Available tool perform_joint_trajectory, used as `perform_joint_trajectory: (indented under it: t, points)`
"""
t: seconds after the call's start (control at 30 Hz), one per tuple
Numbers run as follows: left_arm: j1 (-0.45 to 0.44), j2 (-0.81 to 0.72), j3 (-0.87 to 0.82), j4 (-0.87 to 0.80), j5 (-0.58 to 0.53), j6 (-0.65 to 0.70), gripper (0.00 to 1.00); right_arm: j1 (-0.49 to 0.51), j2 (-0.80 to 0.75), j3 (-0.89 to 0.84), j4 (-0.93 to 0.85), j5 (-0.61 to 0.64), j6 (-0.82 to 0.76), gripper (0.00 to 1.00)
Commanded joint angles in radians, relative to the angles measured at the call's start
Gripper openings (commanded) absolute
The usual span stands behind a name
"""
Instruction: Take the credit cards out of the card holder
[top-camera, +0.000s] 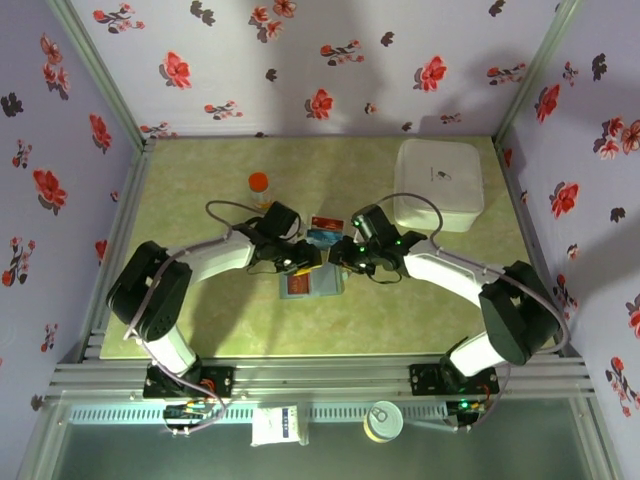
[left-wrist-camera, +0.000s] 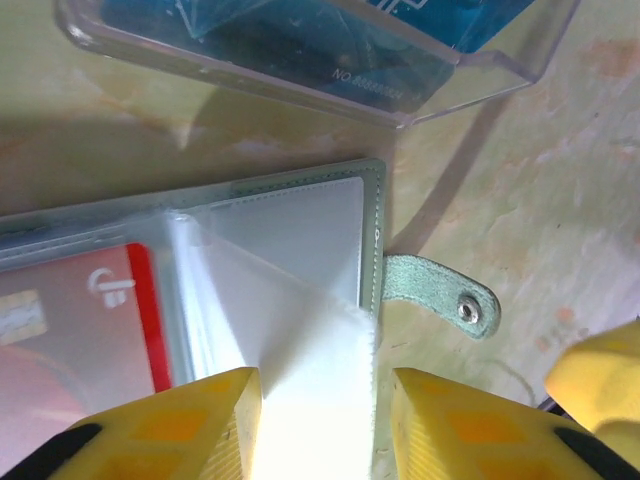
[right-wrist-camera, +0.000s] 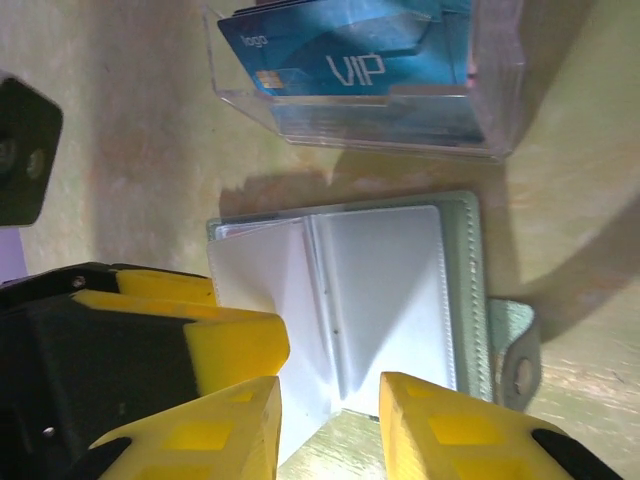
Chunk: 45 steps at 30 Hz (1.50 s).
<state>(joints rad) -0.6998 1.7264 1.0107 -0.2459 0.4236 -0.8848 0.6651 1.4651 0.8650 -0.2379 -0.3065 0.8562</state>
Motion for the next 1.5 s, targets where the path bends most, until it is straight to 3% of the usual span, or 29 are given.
perform_joint_trajectory:
  t: [0.0, 0.57, 1.23, 1.47]
  points:
    - [-0.019, 0.054, 0.041, 0.005, 0.019, 0.001, 0.40, -0.010, -0.038, -0.020, -0.050, 0.040, -0.029, 0.34]
    - [-0.029, 0.078, 0.068, 0.008, 0.013, 0.017, 0.50, -0.015, -0.052, -0.029, -0.052, 0.029, -0.021, 0.38]
    - [0.003, -0.078, 0.031, -0.084, -0.064, 0.061, 0.50, -0.001, -0.016, 0.002, -0.025, -0.005, -0.011, 0.36]
    - [0.046, -0.155, -0.070, -0.114, -0.107, 0.068, 0.45, 0.044, 0.099, 0.078, -0.008, -0.064, -0.023, 0.33]
